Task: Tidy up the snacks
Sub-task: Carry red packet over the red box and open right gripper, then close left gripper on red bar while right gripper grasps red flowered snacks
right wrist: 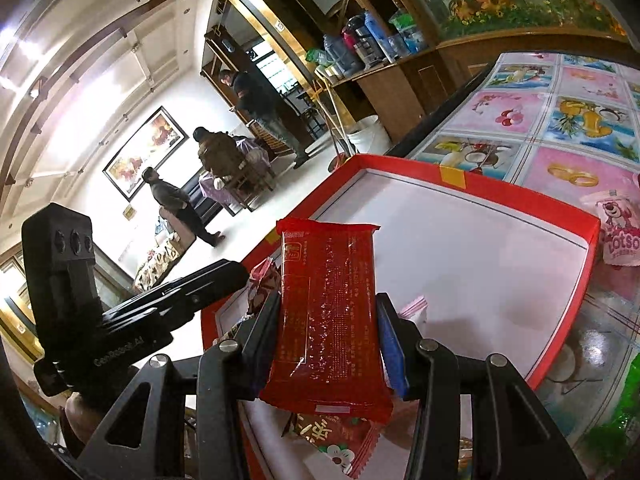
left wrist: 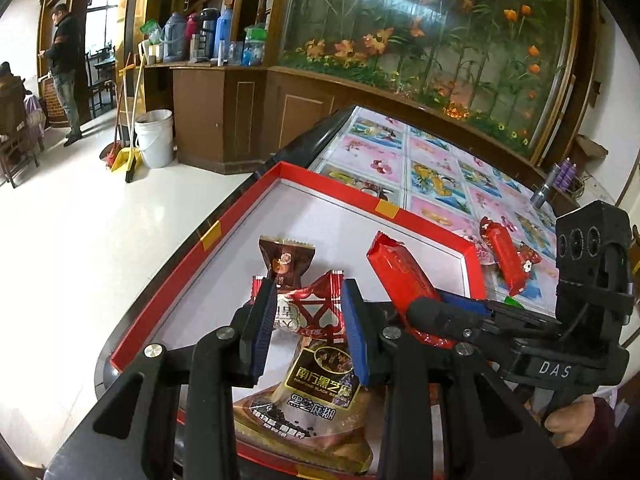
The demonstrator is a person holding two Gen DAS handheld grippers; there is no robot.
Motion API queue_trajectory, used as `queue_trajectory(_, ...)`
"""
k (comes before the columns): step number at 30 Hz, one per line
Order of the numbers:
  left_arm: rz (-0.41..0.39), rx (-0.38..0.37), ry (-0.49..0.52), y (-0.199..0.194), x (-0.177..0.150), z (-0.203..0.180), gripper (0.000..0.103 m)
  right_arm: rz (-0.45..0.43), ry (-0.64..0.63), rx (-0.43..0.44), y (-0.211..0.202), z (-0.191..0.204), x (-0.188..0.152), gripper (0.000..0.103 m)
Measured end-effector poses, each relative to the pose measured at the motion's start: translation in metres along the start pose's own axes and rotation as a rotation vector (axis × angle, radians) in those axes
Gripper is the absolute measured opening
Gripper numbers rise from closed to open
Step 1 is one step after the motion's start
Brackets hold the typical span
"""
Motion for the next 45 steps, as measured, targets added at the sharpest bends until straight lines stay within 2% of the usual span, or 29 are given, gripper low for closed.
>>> queue_trajectory(5, 0.007, 0.01, -0.006, 0.002, 0.0, 0.001, 0.031, 0.008, -0.009, -0.006, 0.0, 0.001, -0.004, 0.048)
queue_trajectory(11, 0.015, 0.033, -0.015, 0.002, -0.002, 0.001, 0.032, -0.032, 0.012, 0.021, -0.011, -0.001, 0.001, 0.049)
queue_trajectory(16, -0.006, 0.072, -0.023, -0.002, 0.002, 0.004, 0.056, -0.055, 0.023, 0.023, -0.019, -0.004, 0.007, 0.049)
queue_trajectory(20, -0.041, 0.106, -0.008, -0.009, 0.006, 0.002, 0.065, -0.079, 0.042, 0.027, -0.028, -0.009, 0.011, 0.049)
queue_trajectory(22, -0.053, 0.116, 0.002, -0.012, 0.009, -0.001, 0.073, -0.096, 0.061, 0.02, -0.037, -0.015, 0.012, 0.049)
queue_trajectory(25, -0.057, 0.124, 0.023, -0.013, 0.01, -0.007, 0.075, -0.133, 0.099, 0.011, -0.051, -0.028, 0.019, 0.051)
queue_trajectory(31, -0.034, 0.128, 0.066, -0.008, 0.009, -0.022, 0.075, -0.236, 0.164, -0.055, -0.1, -0.075, 0.029, 0.054)
queue_trajectory(37, -0.018, 0.099, 0.152, -0.002, 0.013, -0.059, 0.075, -0.361, 0.291, -0.164, -0.18, -0.152, 0.025, 0.055)
queue_trajectory(41, 0.009, 0.03, 0.214, 0.007, 0.02, -0.102, 0.074, -0.426, 0.388, -0.207, -0.223, -0.195, 0.018, 0.057)
queue_trajectory(45, 0.032, -0.038, 0.278, 0.02, 0.026, -0.151, 0.074, -0.432, 0.454, -0.241, -0.239, -0.218, 0.013, 0.059)
Point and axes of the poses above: each gripper's, at about its wrist camera, not at the fingertips, and y roughly the way its jaws point, z to its left, x to its top, the point moved 5 cm from there along y, roughly the way its jaws point, and after that the axes turned 5 degrees about -y, right-handed, at the moved point
